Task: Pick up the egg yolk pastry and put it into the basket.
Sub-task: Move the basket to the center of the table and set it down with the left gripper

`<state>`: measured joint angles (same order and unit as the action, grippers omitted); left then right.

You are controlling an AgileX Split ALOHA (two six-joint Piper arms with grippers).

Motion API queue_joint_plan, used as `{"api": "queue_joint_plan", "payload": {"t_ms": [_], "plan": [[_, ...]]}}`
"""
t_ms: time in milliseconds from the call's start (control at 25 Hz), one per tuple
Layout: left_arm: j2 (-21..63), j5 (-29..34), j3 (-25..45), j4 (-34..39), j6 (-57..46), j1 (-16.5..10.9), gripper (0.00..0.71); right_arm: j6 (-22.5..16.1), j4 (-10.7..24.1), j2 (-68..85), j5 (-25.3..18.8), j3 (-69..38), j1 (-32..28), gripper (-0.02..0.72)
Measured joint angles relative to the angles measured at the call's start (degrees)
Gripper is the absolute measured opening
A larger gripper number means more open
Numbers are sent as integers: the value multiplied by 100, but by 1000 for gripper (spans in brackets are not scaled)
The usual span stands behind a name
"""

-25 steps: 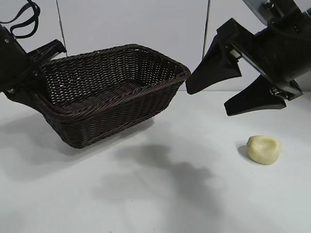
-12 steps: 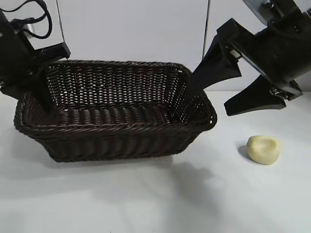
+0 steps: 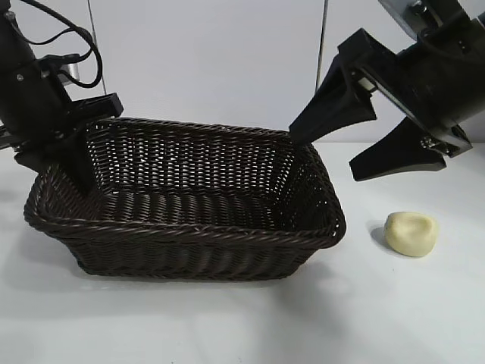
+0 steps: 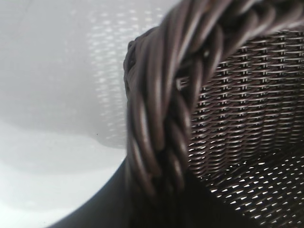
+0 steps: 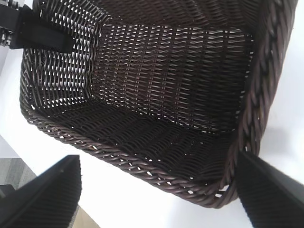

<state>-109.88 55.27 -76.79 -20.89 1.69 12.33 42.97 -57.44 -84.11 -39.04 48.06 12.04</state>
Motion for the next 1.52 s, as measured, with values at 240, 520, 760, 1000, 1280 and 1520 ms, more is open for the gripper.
{"api": "queue_joint_plan", "payload": {"t_ms": [240,520,760,1000,1280,1520], "plan": [[0,-137,0,-103,102,6,100,-1,0,0,0,0,0,631],[-233,-151,0,-134,125,6,100,-1,0,0,0,0,0,631],[-375,-162,-5,-198,125,6,100,-1,0,0,0,0,0,631],[-376,-225,-33,-198,248,6,278,-1,0,0,0,0,0,631],[-304,-5,-361,-128,282,6,668,-1,11,0,0,0,0,631],[278,617,-682,407,276,6,692,-11,11,0,0,0,0,631]]}}
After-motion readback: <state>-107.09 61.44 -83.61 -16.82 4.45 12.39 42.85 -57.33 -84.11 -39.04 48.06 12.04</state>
